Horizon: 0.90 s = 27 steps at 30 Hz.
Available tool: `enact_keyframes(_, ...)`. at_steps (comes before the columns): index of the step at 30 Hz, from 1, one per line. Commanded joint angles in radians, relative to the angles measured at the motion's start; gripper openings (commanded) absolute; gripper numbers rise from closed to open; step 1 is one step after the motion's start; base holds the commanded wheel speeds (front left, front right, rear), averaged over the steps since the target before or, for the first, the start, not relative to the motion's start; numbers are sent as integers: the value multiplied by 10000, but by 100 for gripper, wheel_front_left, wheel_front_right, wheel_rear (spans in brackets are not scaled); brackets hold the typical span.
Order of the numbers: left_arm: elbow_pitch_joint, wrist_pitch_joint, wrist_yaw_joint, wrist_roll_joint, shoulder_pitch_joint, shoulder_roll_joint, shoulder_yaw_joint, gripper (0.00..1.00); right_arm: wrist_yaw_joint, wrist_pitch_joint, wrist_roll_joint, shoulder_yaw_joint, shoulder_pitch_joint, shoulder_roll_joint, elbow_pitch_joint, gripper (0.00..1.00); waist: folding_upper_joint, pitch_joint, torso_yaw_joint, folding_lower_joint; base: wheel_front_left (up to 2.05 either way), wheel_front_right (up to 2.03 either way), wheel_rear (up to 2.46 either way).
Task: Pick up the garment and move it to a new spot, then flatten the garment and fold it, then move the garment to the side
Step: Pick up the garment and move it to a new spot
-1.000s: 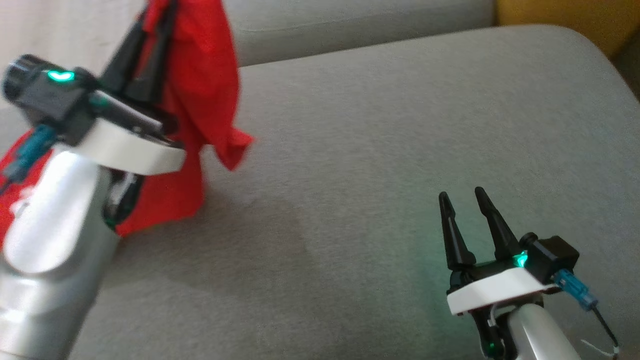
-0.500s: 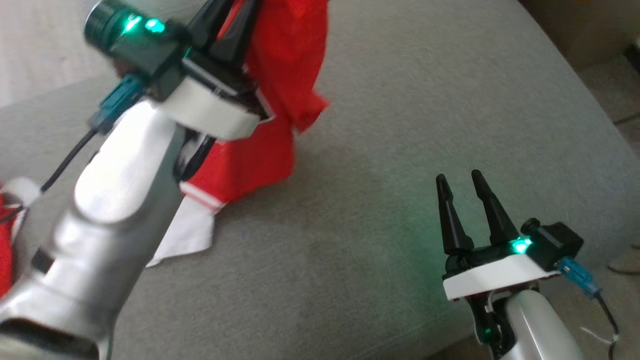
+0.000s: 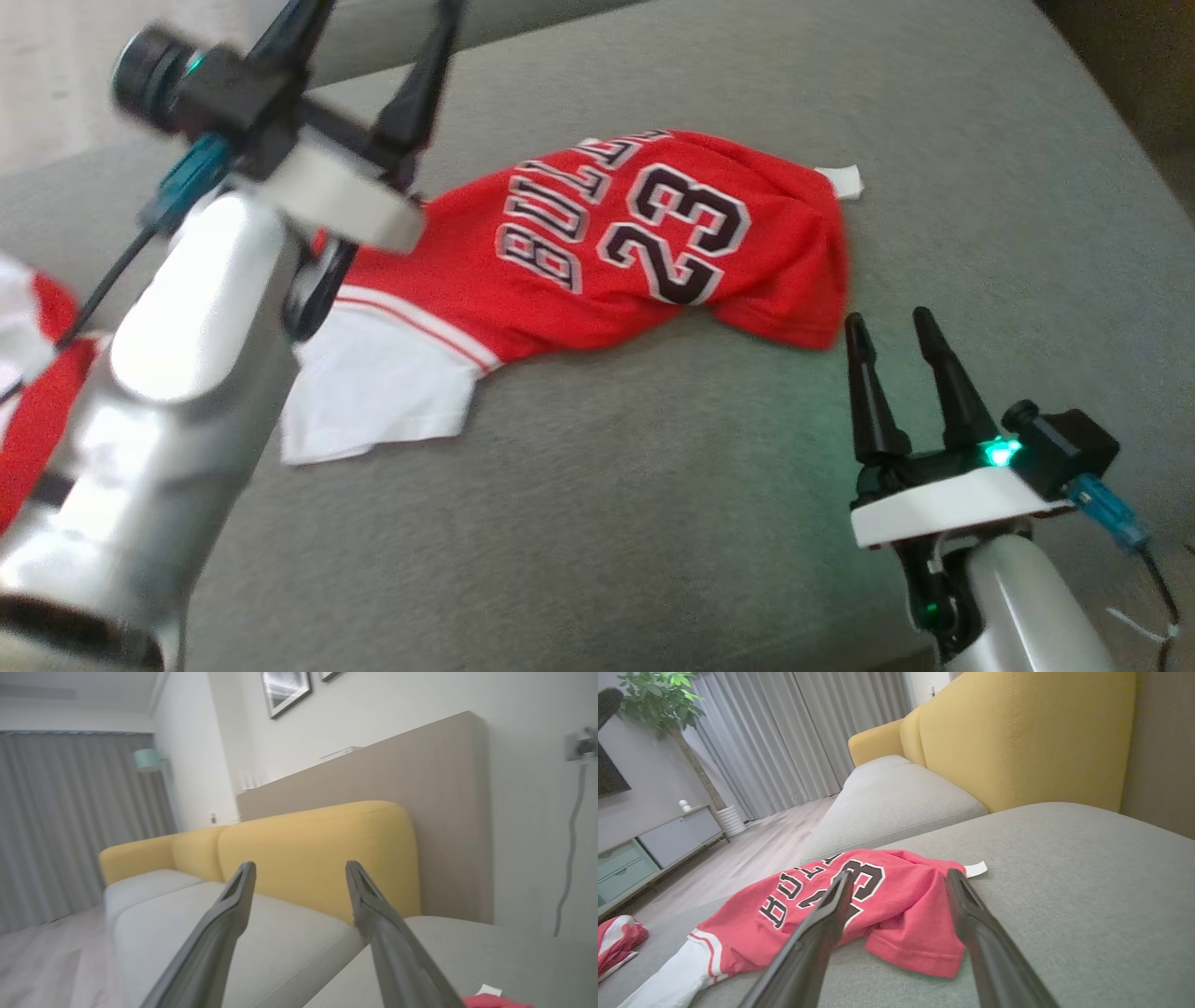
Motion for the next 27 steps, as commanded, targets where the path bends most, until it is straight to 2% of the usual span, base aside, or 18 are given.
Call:
enact_keyframes(1, -266, -90, 168, -101, 218, 479, 575, 100, -7, -109, -161, 72, -171, -50, -292, 100, 0, -340, 705, -1, 0, 0, 0)
enact_keyframes(7, -1213, -121, 518, -410, 2601, 685, 1503, 100, -7, -109, -574, -402, 141, -50, -163, 100, 0, -977, 1849, -1, 0, 0, 0)
enact_keyframes(8, -1213, -121, 518, -410, 2601, 685, 1503, 100, -7, -109, -574, -402, 141, -50, -163, 100, 0, -977, 1849, -1, 0, 0, 0)
enact_keyframes(10, -1697, -122, 640, -424, 3616, 631, 1850, 100, -7, -109, -705, -505, 263, -50, -119, 100, 0, -1200, 2135, -1, 0, 0, 0)
enact_keyframes(14, -2699, -124, 752, -229, 5684, 219, 2343, 100, -7, -109, -848, -686, 487, -50, -109, 100, 0, -1551, 2536, -1, 0, 0, 0)
enact_keyframes(19, -3544, -124, 924, 390, 7689, -610, 2937, 100, -7, -109, -927, -819, 741, -50, -147, 100, 0, -1811, 2792, -1, 0, 0, 0)
enact_keyframes(24, -3868, -125, 782, 1016, 8657, -1419, 3453, 100, -7, -109, -987, -813, 865, -50, -144, 100, 0, -1852, 2897, -1, 0, 0, 0)
enact_keyframes(27, -3868, -125, 553, 1372, 8762, -1660, 3652, 100, -7, -109, -1034, -802, 881, -50, -137, 100, 0, -1827, 2948, -1, 0, 0, 0)
